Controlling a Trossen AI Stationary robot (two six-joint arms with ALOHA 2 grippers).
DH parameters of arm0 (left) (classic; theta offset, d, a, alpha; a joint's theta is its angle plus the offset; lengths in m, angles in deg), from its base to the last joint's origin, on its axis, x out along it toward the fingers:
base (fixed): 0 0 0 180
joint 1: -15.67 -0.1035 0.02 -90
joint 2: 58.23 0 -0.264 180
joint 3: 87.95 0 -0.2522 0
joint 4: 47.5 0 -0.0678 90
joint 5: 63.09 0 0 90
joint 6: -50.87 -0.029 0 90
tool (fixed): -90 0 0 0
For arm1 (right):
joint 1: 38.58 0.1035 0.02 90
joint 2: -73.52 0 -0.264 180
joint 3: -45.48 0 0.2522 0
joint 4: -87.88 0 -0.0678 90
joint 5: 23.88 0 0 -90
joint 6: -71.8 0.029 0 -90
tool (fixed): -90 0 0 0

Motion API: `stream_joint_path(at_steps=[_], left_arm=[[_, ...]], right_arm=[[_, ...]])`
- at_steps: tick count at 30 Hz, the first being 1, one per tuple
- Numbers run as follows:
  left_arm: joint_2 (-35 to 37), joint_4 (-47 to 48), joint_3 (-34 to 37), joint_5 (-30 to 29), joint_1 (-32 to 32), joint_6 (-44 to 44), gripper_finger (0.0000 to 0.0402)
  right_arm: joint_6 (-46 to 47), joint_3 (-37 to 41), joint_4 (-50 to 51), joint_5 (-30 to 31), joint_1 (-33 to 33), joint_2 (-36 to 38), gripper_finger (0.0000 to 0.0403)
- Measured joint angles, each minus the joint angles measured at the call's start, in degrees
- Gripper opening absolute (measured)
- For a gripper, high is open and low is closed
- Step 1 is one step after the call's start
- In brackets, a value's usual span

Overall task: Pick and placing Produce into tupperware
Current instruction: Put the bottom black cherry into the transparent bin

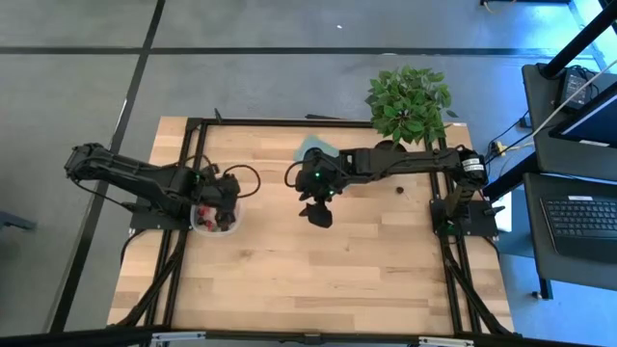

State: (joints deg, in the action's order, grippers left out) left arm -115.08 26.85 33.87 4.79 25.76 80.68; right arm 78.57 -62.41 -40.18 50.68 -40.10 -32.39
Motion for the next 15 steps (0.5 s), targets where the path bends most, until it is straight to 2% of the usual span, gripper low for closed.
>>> stream_joint_path(at_steps=[5, 10, 15], left_arm=[[-0.03, 0.84, 5.11, 5.35, 0.0, 6.51, 0.0109], [-0.05, -0.14, 9.19, 5.35, 0.0, 9.13, 0.0105], [-0.03, -0.29, 9.76, 5.32, 0.0, 9.11, 0.0146]], right_arm=[[-1.07, 0.0, -0.11, 0.42, 0.14, 0.0, 0.0249], [-1.25, 0.0, -0.11, 0.79, 0.3, 0.0, 0.0249], [-1.25, 0.0, 0.36, 0.83, 0.28, 0.0, 0.0249]])
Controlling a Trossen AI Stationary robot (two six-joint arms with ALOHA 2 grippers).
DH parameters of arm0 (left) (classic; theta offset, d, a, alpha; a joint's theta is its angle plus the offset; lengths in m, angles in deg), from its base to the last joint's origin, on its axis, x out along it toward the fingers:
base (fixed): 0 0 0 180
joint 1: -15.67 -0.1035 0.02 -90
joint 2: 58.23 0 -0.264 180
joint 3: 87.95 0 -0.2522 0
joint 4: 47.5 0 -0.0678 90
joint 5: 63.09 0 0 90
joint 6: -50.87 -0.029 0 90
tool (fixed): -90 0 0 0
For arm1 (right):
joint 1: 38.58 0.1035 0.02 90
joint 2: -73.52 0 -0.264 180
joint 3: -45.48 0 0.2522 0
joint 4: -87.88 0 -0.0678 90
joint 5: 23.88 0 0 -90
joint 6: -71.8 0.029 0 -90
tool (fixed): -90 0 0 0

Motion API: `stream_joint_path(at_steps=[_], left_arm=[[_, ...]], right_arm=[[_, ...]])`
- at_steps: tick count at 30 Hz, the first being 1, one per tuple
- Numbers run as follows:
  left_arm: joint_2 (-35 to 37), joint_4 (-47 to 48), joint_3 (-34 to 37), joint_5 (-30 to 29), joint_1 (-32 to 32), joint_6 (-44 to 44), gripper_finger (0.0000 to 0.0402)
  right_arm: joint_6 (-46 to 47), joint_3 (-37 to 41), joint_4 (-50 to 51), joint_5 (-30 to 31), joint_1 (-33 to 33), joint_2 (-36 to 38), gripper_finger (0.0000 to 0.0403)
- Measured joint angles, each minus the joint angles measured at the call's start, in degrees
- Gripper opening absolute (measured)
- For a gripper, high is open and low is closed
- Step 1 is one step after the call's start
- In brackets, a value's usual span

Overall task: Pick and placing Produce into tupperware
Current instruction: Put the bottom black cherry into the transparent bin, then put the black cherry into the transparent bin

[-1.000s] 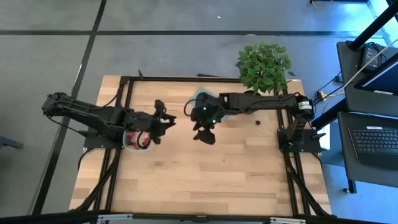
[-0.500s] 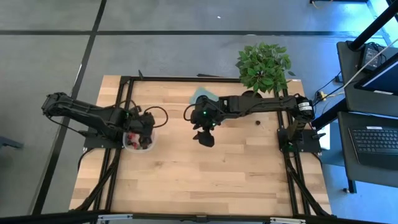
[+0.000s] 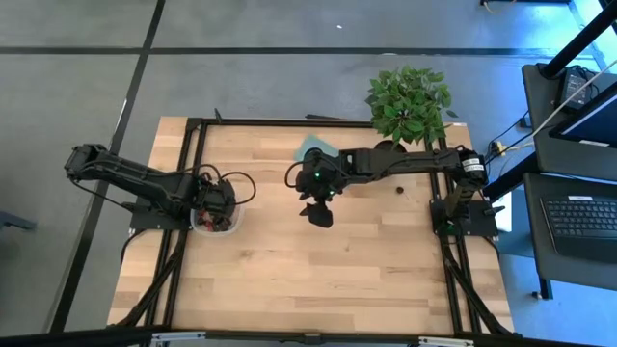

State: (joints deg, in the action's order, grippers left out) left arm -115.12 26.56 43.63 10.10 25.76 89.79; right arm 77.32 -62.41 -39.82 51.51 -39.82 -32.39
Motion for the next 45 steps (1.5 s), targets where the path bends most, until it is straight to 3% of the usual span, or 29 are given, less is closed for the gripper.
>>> stream_joint_path(at_steps=[5, 9, 16, 20, 24, 29, 36, 45], left_arm=[[0.0, 0.0, 0.0, -0.02, 0.0, -0.02, 0.0172], [0.01, 0.06, -0.08, -0.04, 0.0, -0.82, 0.0175], [0.01, -1.34, -3.35, -1.82, 0.0, -3.6, 0.0177], [0.03, -7.83, -3.58, -3.43, -0.34, -5.57, 0.0177], [0.01, -15.63, -3.58, -1.25, -0.83, -10.69, 0.0177], [0.01, -20.2, -3.58, -0.06, -0.83, -14.05, 0.0178], [0.01, -21.15, -3.61, -0.1, -0.83, -15.53, 0.0178], [0.01, -22.77, -3.61, -0.06, -0.85, -15.54, 0.0178]], right_arm=[[0.26, 0.0, 0.69, 0.08, 0.0, 0.0, 0.0249], [2.18, -0.02, 4.27, 3.58, 0.0, 0.06, 0.0249], [10.99, -0.04, 25.5, 11.4, 0.02, 1.73, 0.0249], [16.1, -0.04, 38.6, 16.05, 0.45, 2.08, 0.0249], [18.22, 2.85, 43.63, 17.09, -0.05, 3.95, 0.0249], [21.72, 12.41, 41.21, 18.09, -2.53, 12.43, 0.0248], [36.79, 30.0, 33.96, 29.06, -6.4, 27.62, 0.0248], [37.47, 46.11, 22.43, 29.54, -11.66, 31.45, 0.0248]])
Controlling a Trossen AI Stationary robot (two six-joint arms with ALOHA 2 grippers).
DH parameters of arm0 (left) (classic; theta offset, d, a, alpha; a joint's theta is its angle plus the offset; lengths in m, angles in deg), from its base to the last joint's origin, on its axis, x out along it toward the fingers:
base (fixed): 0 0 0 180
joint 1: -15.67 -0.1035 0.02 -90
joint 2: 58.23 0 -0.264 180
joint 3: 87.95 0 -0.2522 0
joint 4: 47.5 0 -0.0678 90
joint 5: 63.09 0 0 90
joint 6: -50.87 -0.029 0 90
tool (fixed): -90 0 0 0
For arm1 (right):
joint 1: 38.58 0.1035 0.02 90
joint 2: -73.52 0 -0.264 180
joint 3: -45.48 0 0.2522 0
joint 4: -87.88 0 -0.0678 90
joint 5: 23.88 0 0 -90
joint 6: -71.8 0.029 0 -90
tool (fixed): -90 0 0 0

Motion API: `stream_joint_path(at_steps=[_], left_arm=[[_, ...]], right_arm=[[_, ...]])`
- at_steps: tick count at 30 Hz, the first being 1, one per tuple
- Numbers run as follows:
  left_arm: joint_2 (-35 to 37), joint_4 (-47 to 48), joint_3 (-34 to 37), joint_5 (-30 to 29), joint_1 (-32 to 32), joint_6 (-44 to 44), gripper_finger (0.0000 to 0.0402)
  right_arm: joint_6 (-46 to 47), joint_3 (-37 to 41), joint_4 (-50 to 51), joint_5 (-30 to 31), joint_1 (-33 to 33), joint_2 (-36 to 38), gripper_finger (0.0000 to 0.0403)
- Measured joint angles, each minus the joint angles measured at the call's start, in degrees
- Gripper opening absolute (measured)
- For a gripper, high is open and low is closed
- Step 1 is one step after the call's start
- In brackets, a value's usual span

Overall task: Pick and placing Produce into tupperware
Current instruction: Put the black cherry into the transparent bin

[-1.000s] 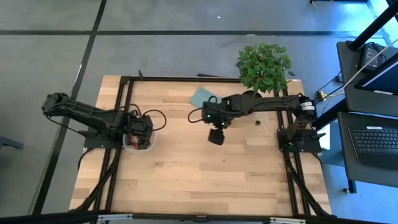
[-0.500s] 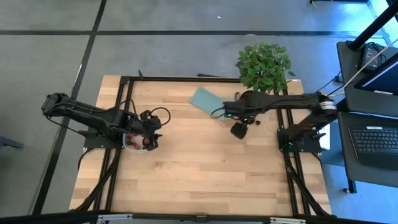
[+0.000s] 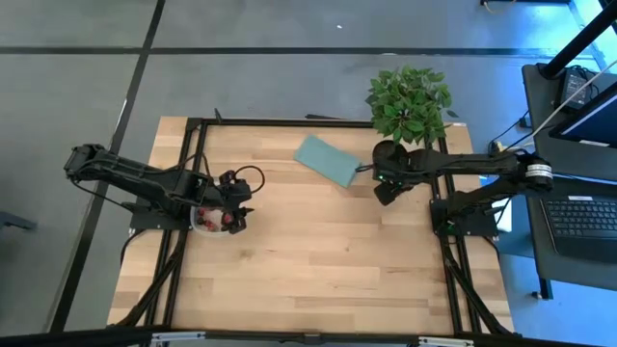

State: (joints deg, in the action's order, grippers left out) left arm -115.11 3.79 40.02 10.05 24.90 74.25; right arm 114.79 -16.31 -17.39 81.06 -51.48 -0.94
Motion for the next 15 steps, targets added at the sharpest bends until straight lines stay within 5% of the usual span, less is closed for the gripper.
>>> stream_joint_path(at_steps=[15], left_arm=[[0.0, 0.08, 0.0, 0.04, 0.0, 0.02, 0.0178]], right_arm=[[-5.48, 15.19, -18.64, -2.83, -5.89, 0.0, 0.0248]])
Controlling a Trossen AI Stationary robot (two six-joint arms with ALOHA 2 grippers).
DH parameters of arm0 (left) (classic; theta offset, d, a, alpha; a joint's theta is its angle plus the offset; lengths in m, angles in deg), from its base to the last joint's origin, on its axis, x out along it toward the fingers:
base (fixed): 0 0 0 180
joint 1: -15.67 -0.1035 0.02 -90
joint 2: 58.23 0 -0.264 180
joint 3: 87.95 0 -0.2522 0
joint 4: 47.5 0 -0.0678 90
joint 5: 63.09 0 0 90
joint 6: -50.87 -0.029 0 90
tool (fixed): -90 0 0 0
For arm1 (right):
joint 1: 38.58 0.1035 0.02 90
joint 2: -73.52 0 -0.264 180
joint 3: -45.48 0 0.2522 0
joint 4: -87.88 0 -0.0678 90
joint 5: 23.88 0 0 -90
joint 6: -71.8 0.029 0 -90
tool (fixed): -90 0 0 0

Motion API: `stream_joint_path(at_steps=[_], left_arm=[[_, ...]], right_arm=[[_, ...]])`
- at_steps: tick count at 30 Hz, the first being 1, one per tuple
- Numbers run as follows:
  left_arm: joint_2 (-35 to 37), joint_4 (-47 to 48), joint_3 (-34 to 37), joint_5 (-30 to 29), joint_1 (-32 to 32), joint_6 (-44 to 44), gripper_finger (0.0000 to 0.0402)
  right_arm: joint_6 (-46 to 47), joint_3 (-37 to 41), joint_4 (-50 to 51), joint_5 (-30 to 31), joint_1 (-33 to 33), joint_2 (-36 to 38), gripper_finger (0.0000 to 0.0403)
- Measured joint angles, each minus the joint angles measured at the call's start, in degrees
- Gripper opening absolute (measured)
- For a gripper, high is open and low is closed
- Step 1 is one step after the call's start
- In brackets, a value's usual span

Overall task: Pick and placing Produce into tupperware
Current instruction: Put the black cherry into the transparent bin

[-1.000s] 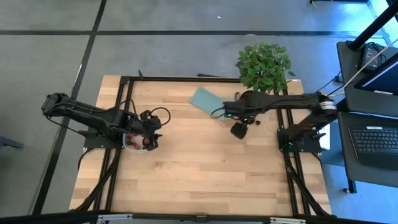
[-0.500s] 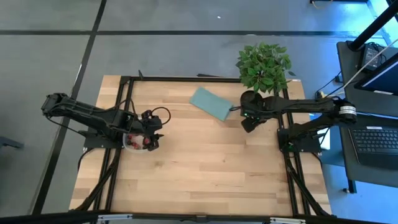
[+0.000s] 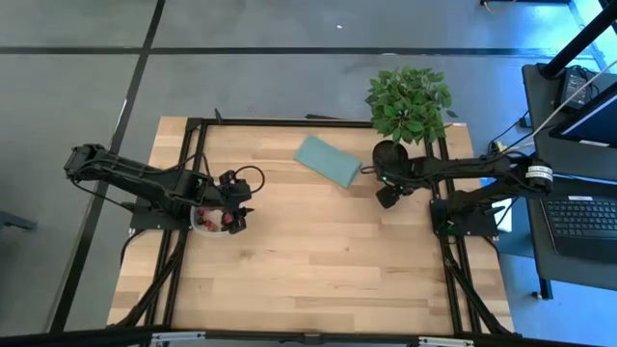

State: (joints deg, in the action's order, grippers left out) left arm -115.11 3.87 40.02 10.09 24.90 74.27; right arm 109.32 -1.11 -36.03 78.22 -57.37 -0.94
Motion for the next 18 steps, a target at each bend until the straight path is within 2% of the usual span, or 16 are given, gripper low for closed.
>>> stream_joint_path(at_steps=[11, 18], left_arm=[[0.0, 0.02, 0.0, 0.0, 0.02, 0.0, 0.0178], [0.0, 0.04, 0.0, 0.0, 0.02, 0.0, 0.0178]], right_arm=[[1.18, 3.86, -3.52, -0.11, -1.85, 0.13, 0.0243], [1.12, 3.57, -3.61, -0.52, -1.81, 0.04, 0.0183]])
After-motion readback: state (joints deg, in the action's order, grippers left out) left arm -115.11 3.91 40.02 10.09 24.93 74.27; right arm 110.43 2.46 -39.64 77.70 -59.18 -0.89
